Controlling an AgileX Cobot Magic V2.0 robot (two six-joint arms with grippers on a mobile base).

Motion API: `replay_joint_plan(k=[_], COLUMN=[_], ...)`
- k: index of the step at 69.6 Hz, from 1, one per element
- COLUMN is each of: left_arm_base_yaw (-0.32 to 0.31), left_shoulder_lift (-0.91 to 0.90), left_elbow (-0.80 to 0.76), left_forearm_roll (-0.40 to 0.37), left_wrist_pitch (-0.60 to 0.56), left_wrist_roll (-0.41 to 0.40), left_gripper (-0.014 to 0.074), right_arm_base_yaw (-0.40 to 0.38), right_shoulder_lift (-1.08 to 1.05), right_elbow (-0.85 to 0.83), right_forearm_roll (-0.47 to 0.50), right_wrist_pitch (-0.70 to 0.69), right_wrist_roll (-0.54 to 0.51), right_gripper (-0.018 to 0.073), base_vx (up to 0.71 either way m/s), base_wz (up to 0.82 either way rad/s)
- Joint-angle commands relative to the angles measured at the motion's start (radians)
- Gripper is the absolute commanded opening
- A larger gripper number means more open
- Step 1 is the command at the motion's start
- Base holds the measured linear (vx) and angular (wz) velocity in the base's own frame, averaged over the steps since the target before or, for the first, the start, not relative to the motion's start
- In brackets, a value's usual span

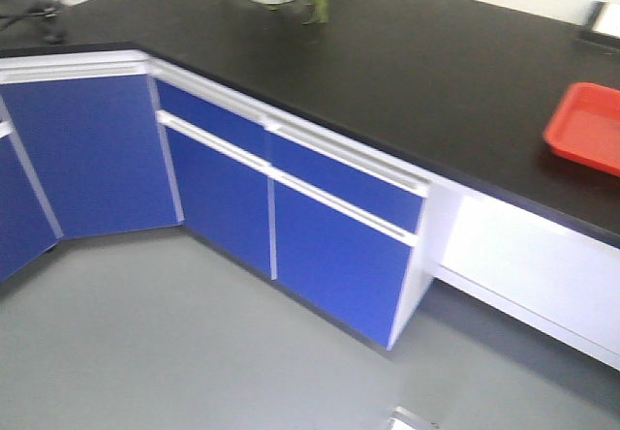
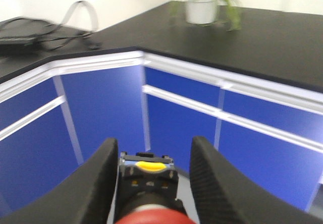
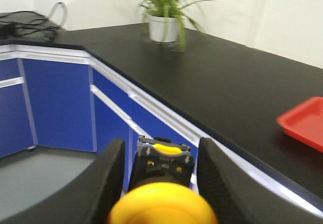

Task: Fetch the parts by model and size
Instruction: 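Turn the base toward the bench with the red tray, then drive up to the red tray, holding both buttons above it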

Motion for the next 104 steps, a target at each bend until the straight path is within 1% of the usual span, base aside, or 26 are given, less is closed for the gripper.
replay_joint_plan(k=[1,56,72,104], left_arm_base_yaw=[-0.004,-0.004,-0.004,-0.004], left_shoulder_lift=[0.014,0.014,0.014,0.014], left_elbow=[-0.025,-0.025,-0.025,-0.025], left_forearm_roll=[0.009,0.009,0.009,0.009], left_wrist_pitch=[-0.079,-0.079,-0.079,-0.079], left_wrist_roll=[-0.002,-0.002,-0.002,-0.002], left_gripper=[-0.0006,-0.0006,-0.0006,-0.0006], right_arm_base_yaw=[0.000,0.000,0.000,0.000], right_shoulder_lift=[0.013,0.013,0.013,0.013], right_elbow=[-0.026,-0.026,-0.026,-0.026], right_forearm_roll=[-0.011,-0.010,-0.010,-0.010], right_wrist_pitch=[-0.082,-0.082,-0.082,-0.082], right_wrist_roll=[-0.008,-0.008,-0.008,-0.008], right_gripper=[-0.0002,-0.0002,-0.0002,-0.0002], base_vx=[0.17,0.16,0.17,0.21], base_wz=[-0.65,-0.60,-0.28,-0.10])
